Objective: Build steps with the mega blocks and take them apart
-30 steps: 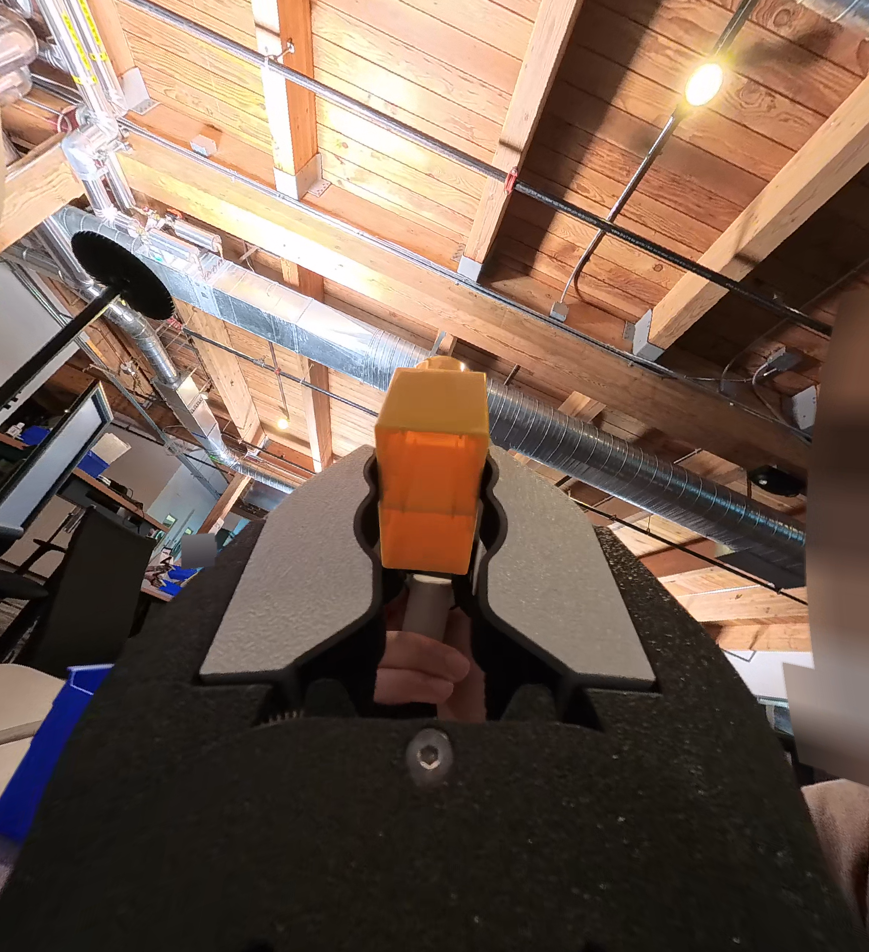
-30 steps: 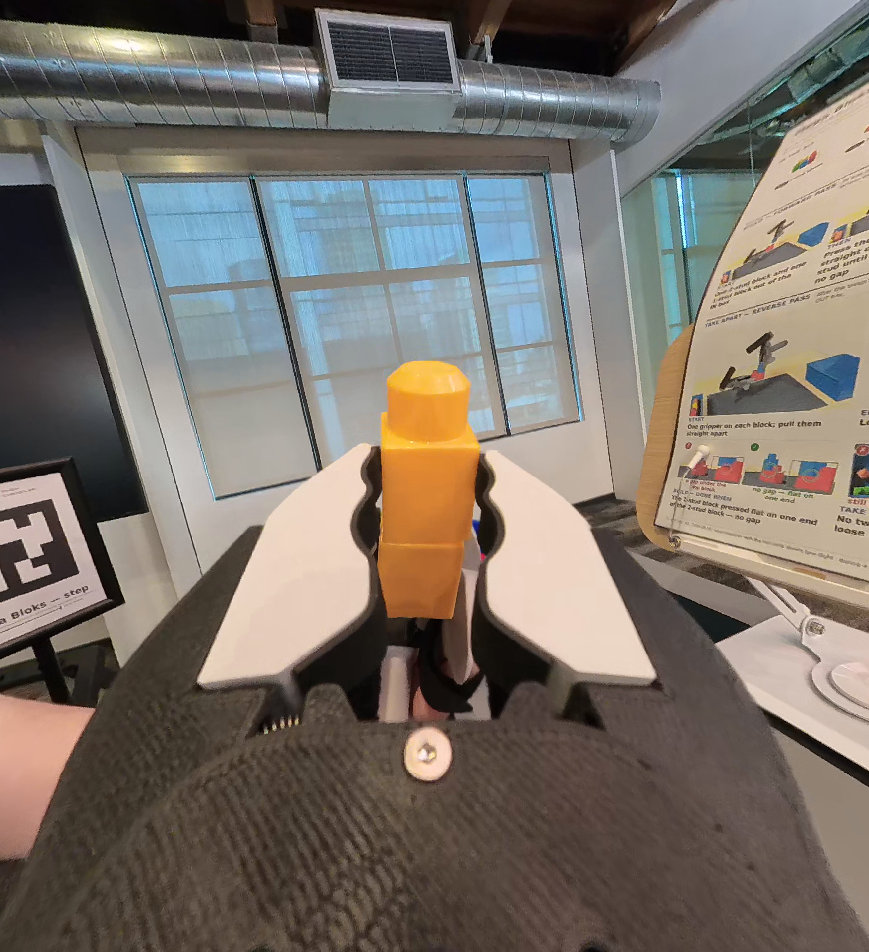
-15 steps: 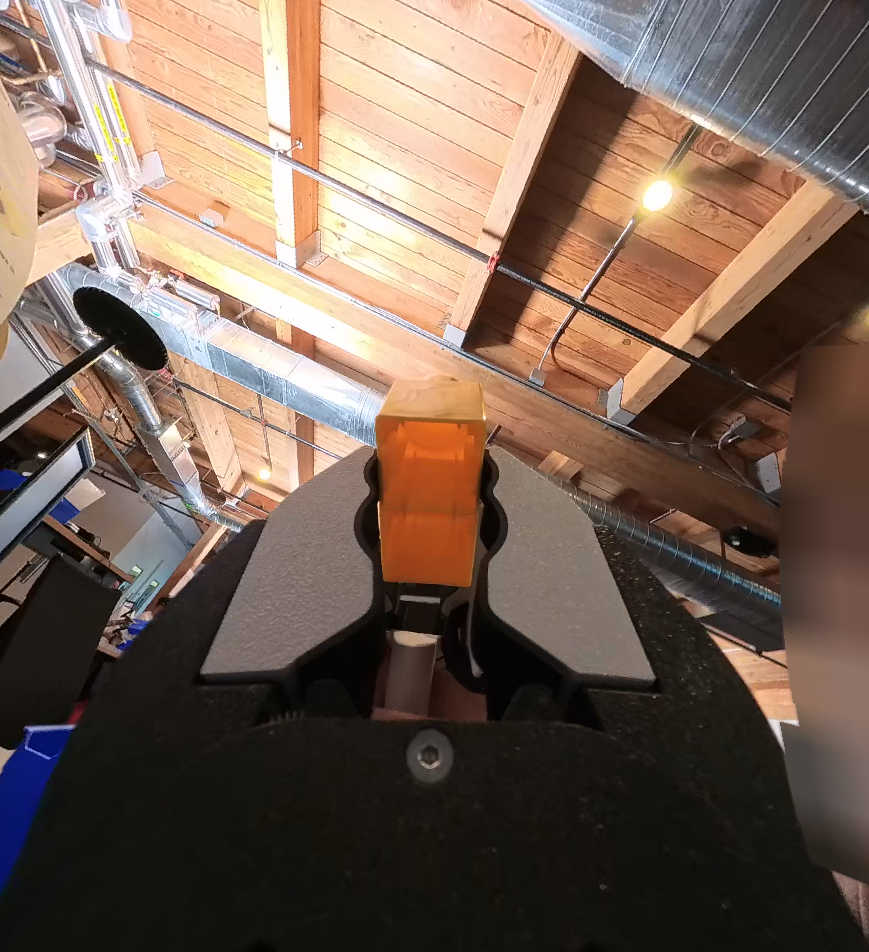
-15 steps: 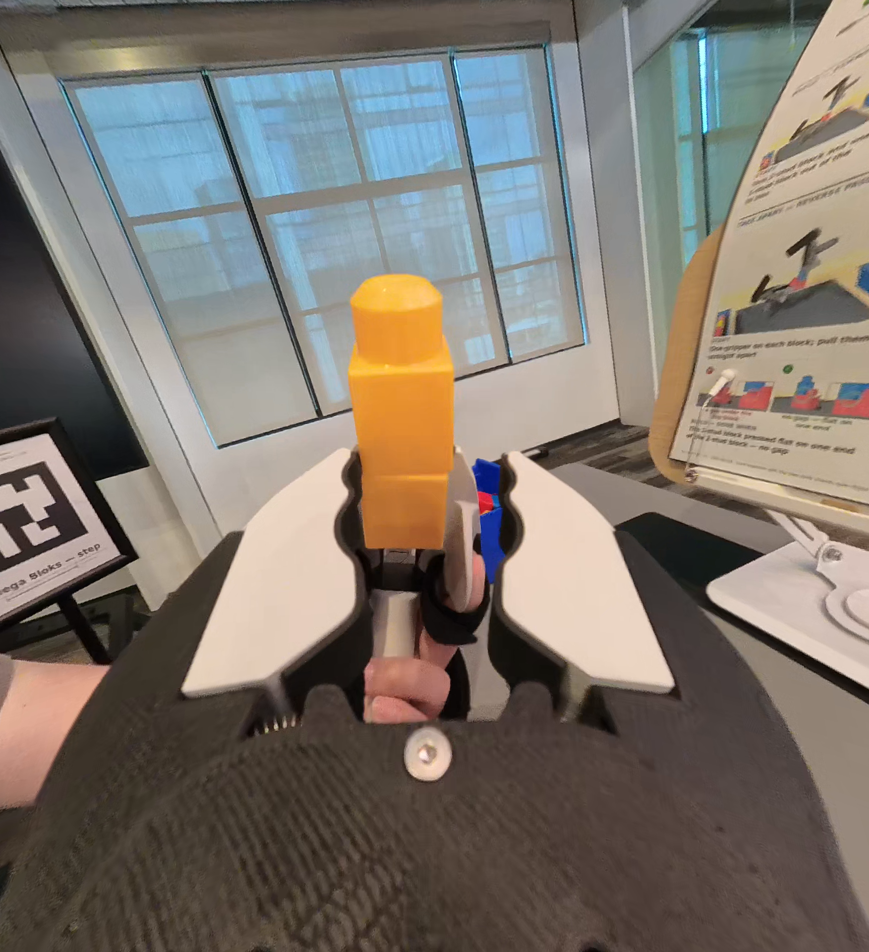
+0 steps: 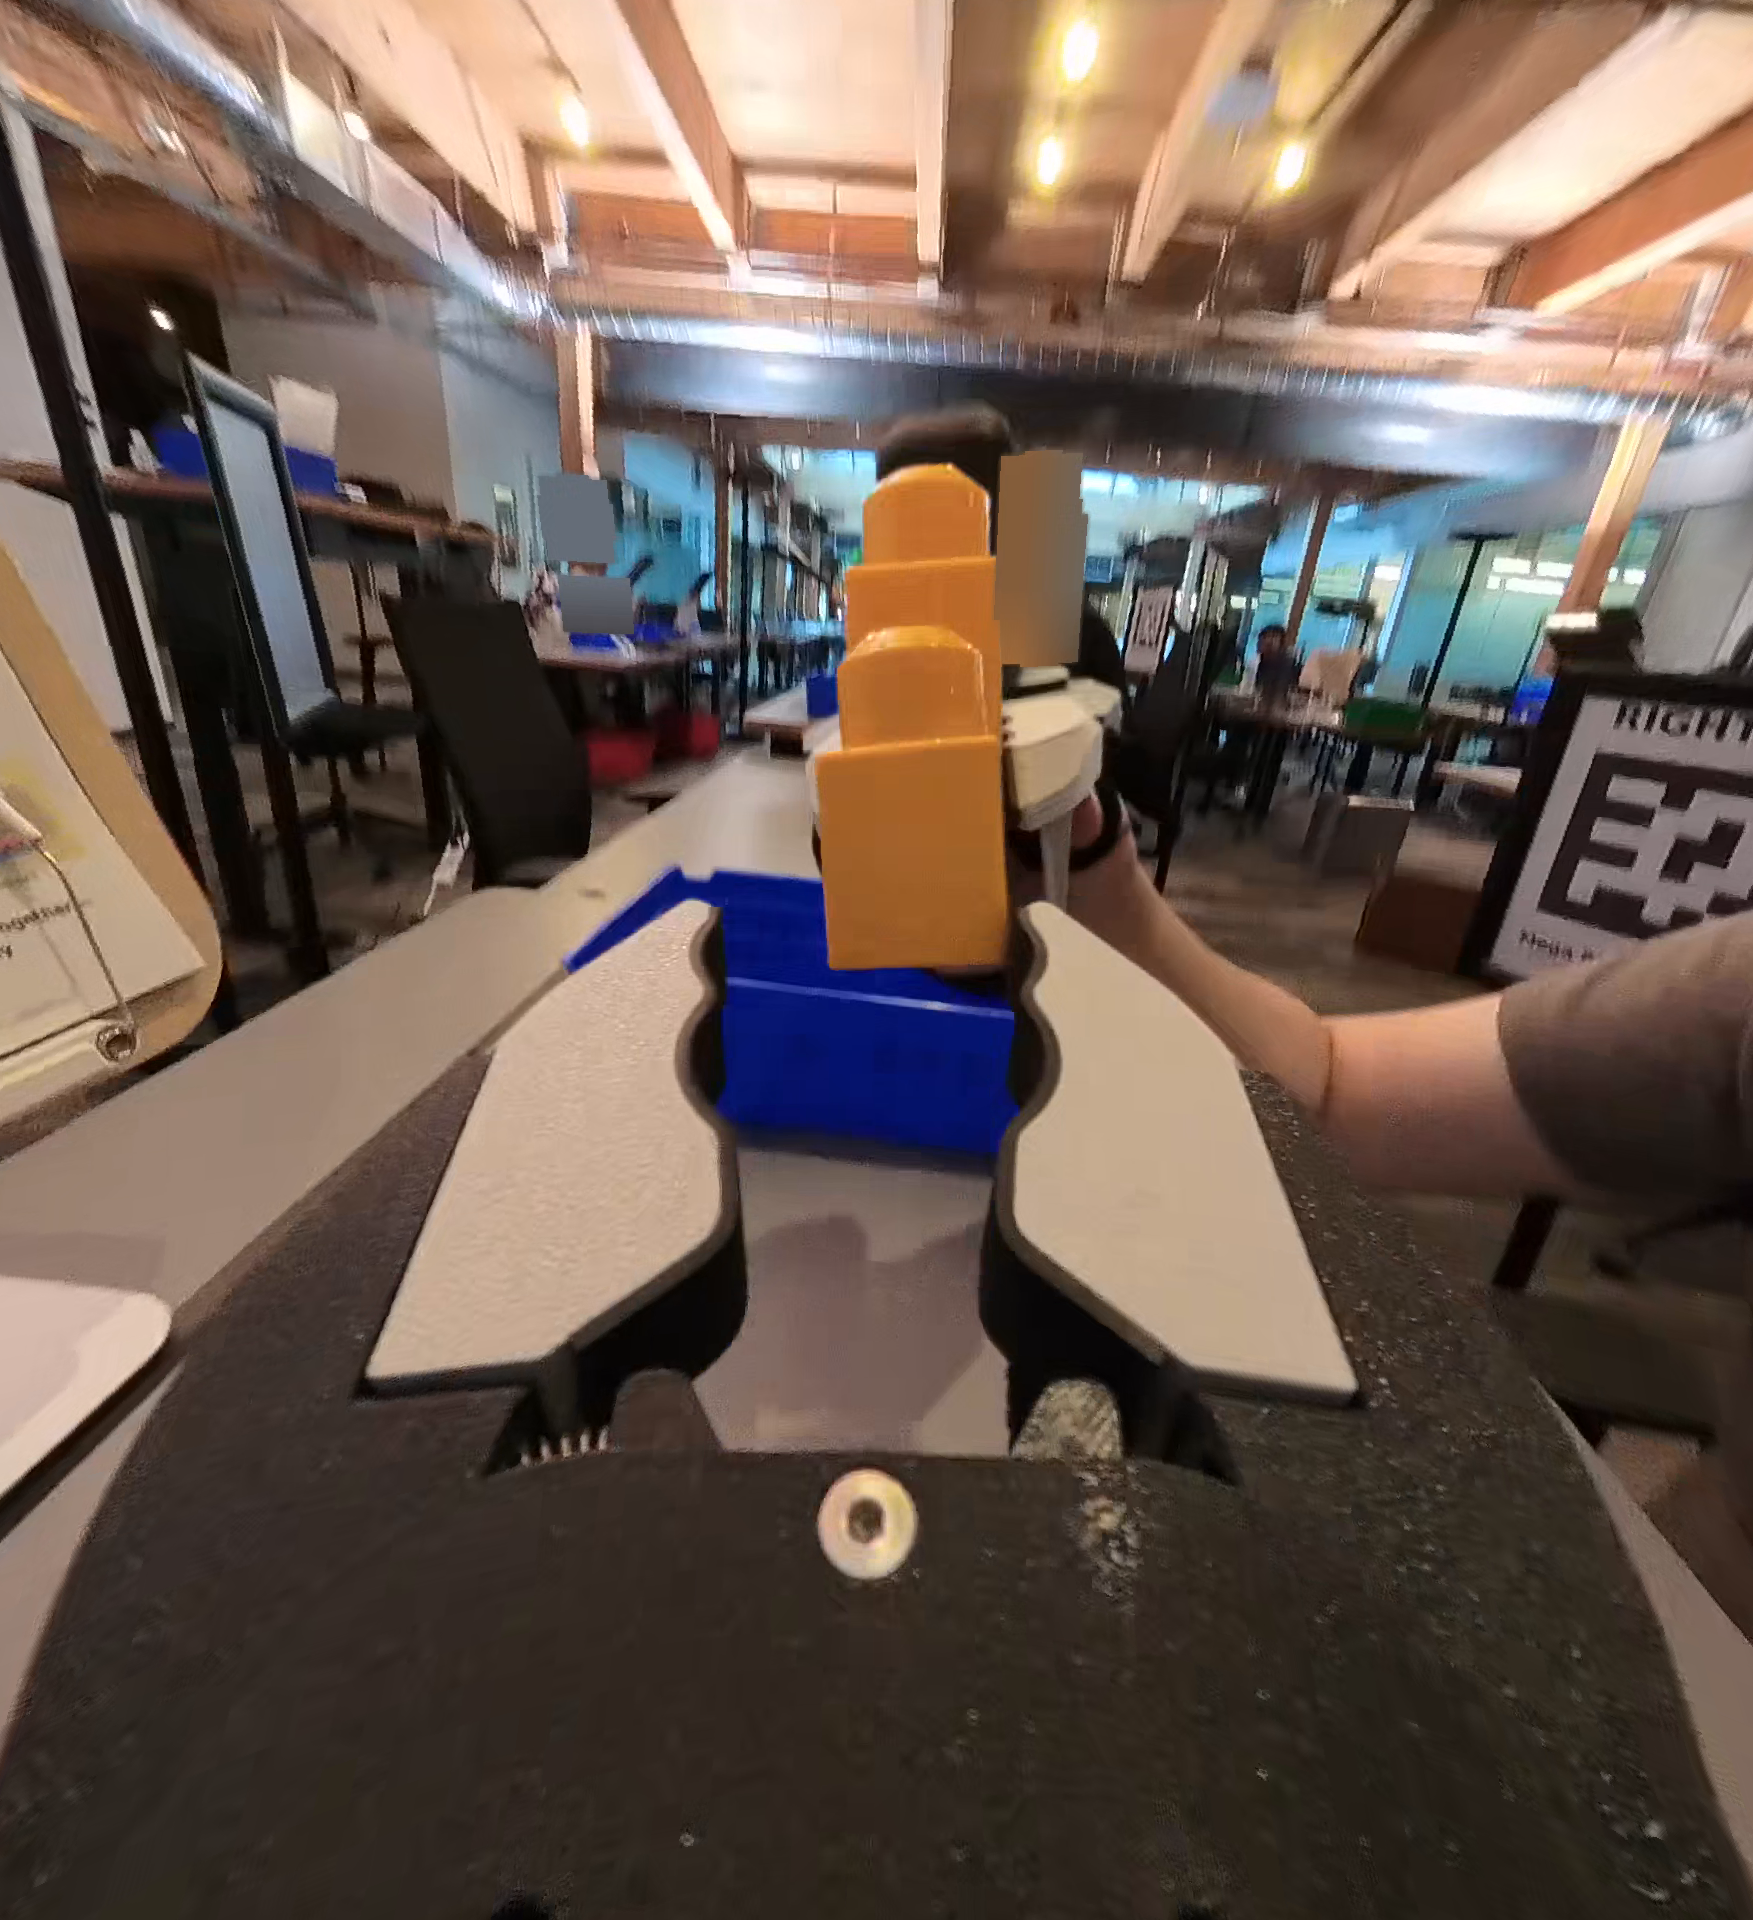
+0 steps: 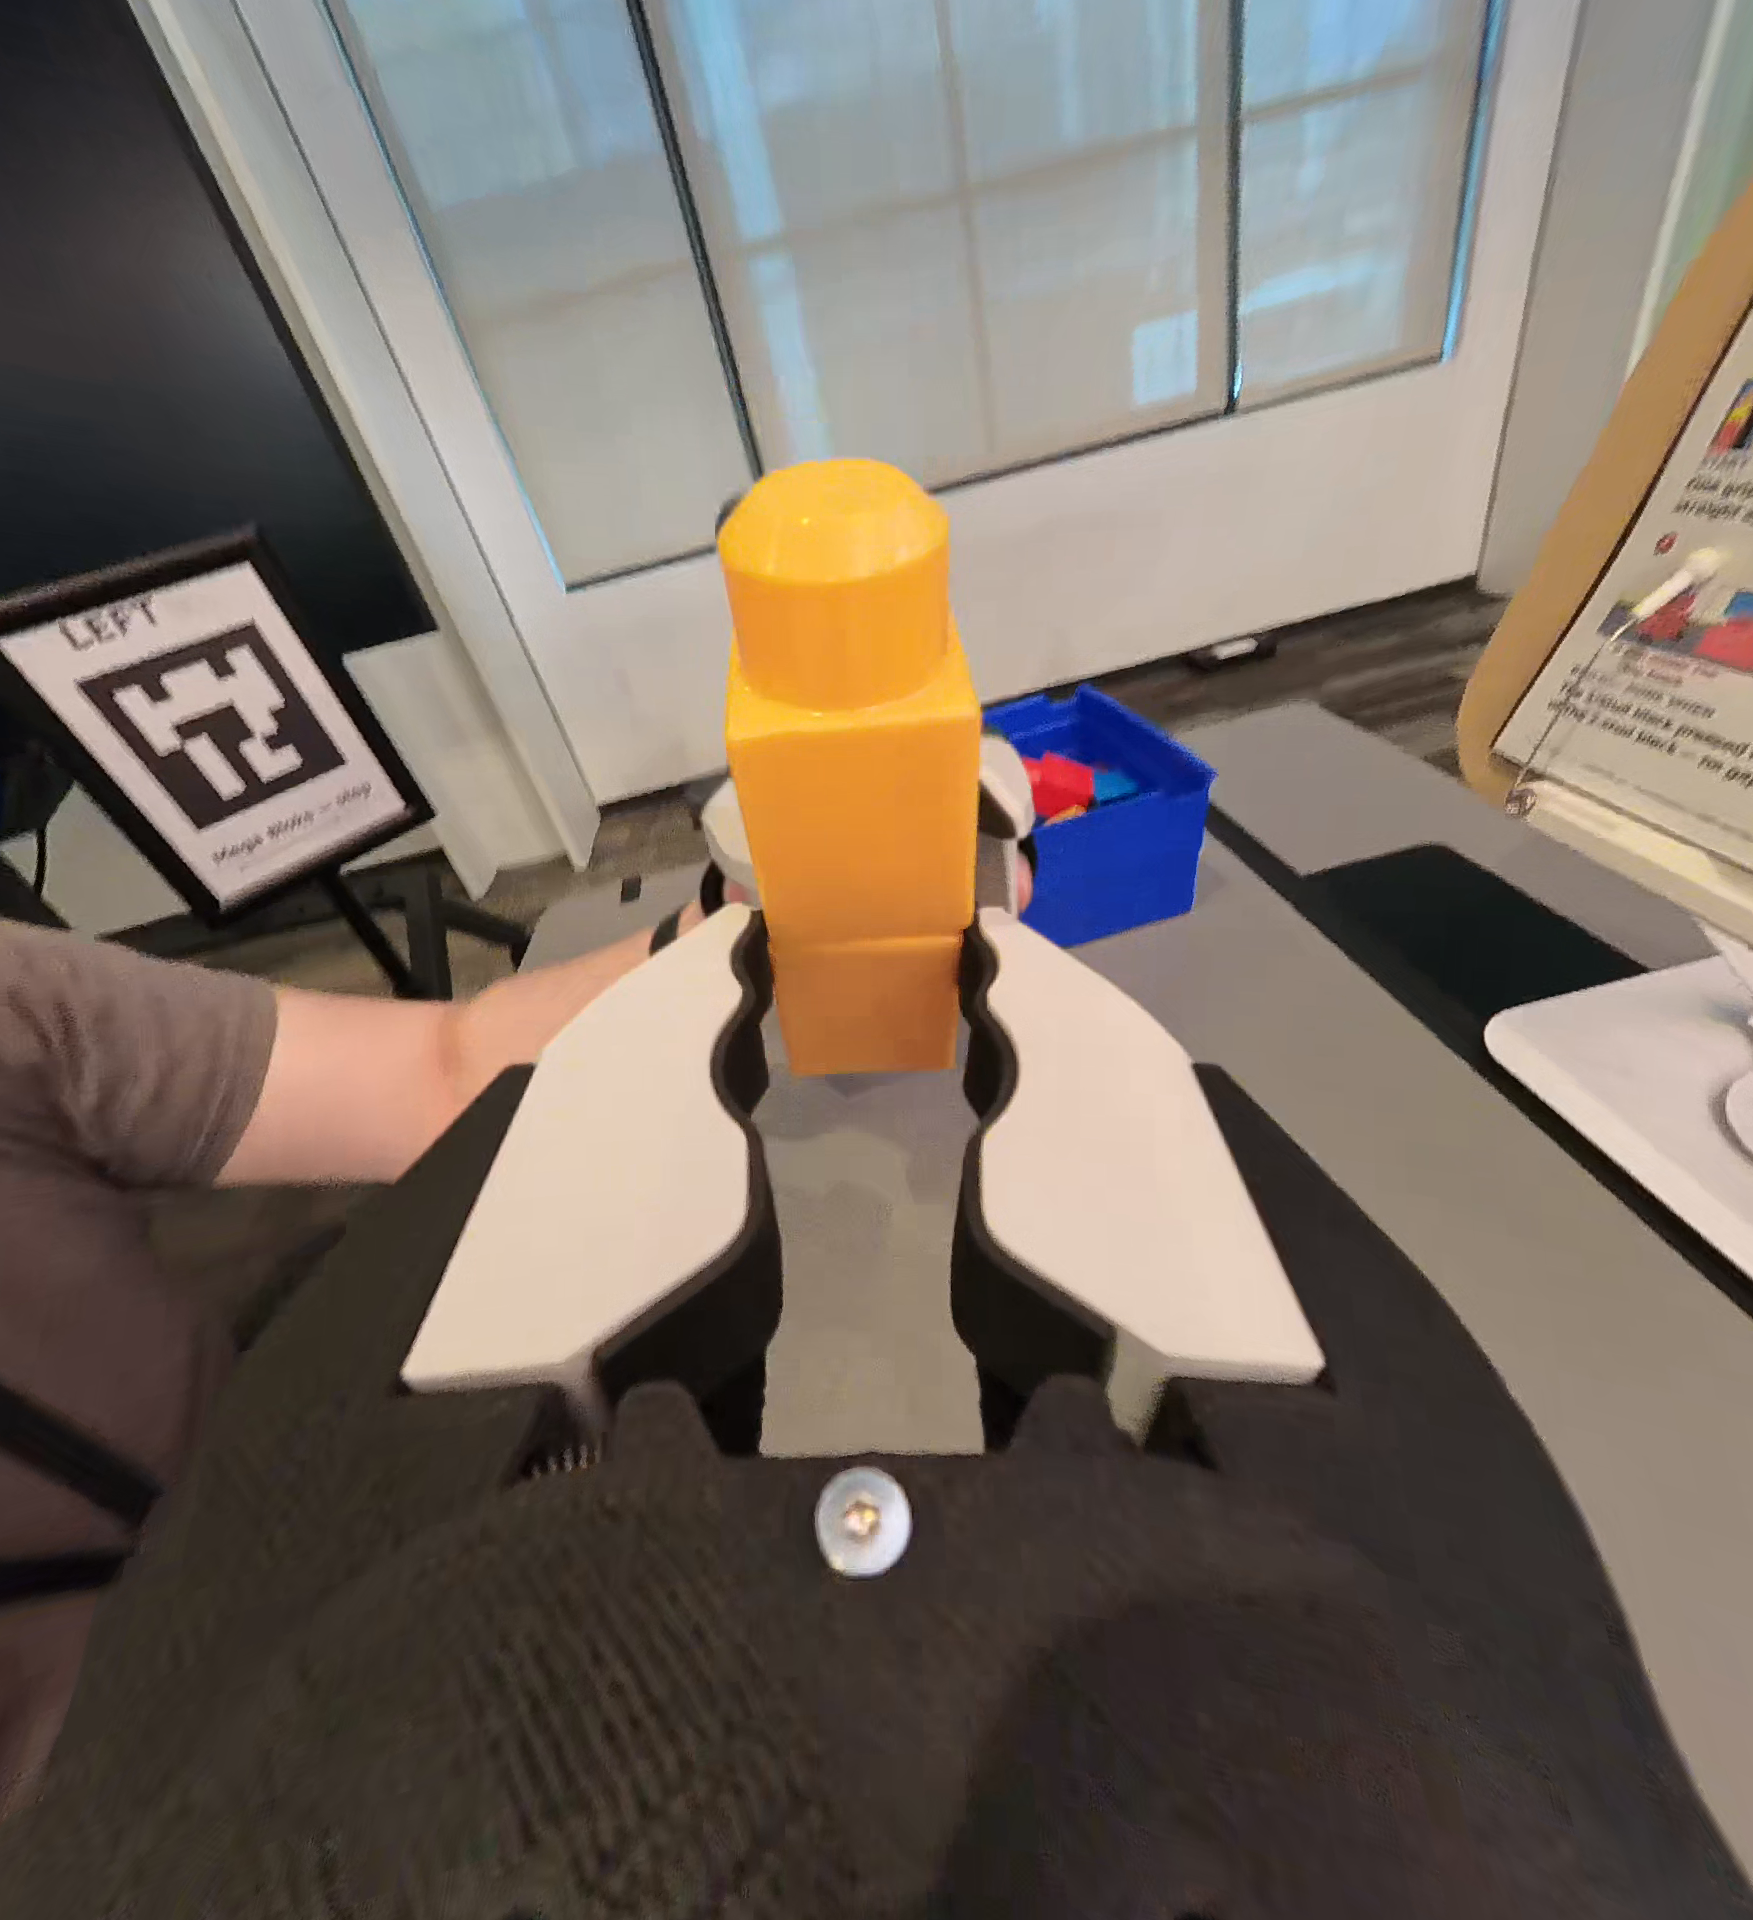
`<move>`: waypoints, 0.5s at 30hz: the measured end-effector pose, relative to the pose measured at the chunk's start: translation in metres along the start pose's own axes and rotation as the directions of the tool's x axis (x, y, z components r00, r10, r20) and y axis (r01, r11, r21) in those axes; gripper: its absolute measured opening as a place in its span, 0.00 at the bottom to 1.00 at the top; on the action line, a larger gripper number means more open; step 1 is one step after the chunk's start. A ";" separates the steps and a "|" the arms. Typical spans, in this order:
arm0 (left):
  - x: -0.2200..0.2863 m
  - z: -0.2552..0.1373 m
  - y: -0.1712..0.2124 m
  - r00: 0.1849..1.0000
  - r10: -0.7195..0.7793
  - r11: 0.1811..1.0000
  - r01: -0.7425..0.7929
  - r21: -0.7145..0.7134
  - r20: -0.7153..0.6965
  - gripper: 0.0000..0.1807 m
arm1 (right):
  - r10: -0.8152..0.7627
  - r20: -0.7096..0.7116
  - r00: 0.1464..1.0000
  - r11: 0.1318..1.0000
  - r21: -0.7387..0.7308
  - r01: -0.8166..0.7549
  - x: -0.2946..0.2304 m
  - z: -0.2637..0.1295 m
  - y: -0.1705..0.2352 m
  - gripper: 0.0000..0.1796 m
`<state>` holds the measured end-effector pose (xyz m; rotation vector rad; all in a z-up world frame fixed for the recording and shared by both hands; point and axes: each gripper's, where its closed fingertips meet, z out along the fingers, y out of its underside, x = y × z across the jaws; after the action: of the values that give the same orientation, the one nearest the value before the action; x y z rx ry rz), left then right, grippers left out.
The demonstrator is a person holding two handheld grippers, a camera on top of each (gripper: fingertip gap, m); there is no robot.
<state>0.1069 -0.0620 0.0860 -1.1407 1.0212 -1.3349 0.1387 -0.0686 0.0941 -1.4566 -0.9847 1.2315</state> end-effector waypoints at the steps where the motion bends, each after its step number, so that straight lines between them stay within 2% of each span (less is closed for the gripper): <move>1: 0.002 0.000 0.003 1.000 -0.001 0.999 0.001 -0.033 -0.010 0.30 | 0.000 0.012 1.000 0.999 -0.037 0.001 -0.001 -0.002 0.004 0.20; 6: 0.010 0.008 0.022 0.998 -0.046 0.987 0.038 -0.155 -0.049 0.31 | -0.069 0.019 0.997 0.982 -0.172 0.071 -0.004 -0.002 0.022 0.20; 12: 0.015 0.017 0.043 0.996 -0.042 0.971 0.024 -0.236 -0.073 0.27 | -0.094 0.030 0.995 0.970 -0.221 0.098 -0.004 0.002 0.033 0.20; 15: 0.019 0.021 0.049 0.994 -0.046 0.965 0.020 -0.260 -0.095 0.21 | -0.105 0.029 0.994 0.965 -0.239 0.109 -0.002 0.003 0.038 0.20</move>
<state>0.1361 -0.0841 0.0435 -1.2989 1.2838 -1.3234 0.1350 -0.0784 0.0577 -1.5578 -1.2423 1.0750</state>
